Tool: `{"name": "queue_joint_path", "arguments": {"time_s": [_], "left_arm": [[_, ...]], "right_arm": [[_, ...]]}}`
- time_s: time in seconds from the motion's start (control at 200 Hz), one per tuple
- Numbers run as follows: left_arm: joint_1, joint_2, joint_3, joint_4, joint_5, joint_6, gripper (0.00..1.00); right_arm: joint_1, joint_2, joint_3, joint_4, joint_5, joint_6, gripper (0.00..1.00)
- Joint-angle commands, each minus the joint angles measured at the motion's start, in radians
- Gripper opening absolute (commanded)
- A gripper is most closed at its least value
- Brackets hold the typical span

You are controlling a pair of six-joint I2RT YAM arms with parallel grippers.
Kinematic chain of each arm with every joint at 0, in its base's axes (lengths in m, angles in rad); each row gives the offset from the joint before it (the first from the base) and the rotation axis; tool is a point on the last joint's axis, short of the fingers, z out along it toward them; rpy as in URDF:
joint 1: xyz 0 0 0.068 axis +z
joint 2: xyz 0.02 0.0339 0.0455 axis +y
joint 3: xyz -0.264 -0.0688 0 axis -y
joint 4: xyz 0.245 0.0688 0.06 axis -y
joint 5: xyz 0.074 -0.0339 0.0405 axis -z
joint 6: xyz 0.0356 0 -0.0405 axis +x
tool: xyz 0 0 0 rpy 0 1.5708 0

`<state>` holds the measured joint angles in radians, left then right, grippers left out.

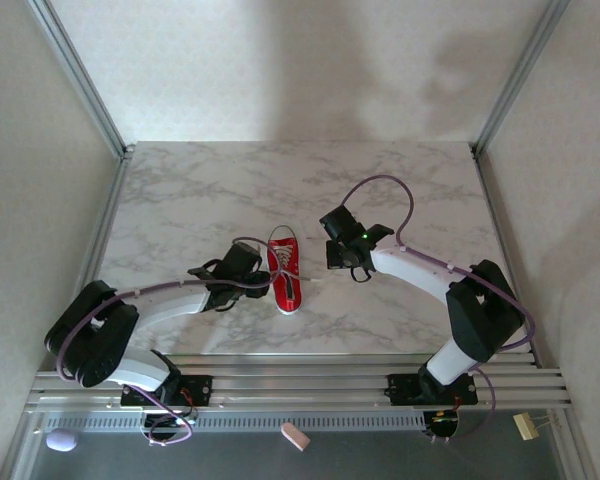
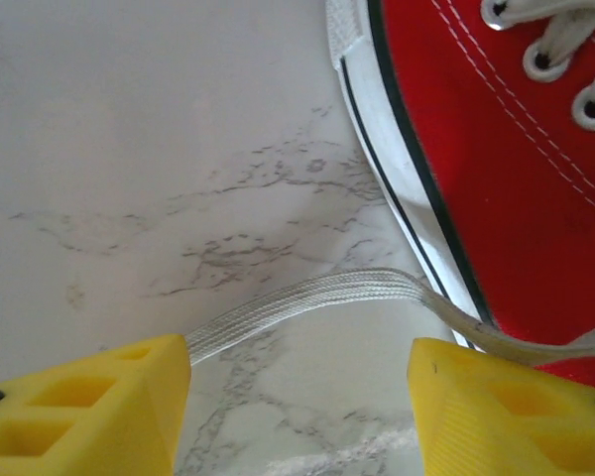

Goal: Tie the shoes

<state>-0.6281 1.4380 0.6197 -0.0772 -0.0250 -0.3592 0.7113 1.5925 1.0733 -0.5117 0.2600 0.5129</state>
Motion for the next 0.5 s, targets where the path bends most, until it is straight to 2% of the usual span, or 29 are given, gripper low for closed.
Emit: {"name": "queue_joint_path", "arguments": {"time_s": [0.0,0.33,0.495], "left_arm": [[-0.009,0.036,0.008,0.024,-0.002,0.034,0.59],[-0.013,0.157,0.089,-0.027,-0.072,0.029,0.57],[-0.035,0.15,0.122,-0.07,-0.112,0.035,0.53]], "right_arm": [[-0.007,0.003,-0.003,0.004,-0.008,0.003,0.0],[-0.007,-0.003,-0.003,0.001,-0.013,-0.004,0.0],[-0.007,-0.008,-0.011,0.01,-0.019,0.001,0.0]]}}
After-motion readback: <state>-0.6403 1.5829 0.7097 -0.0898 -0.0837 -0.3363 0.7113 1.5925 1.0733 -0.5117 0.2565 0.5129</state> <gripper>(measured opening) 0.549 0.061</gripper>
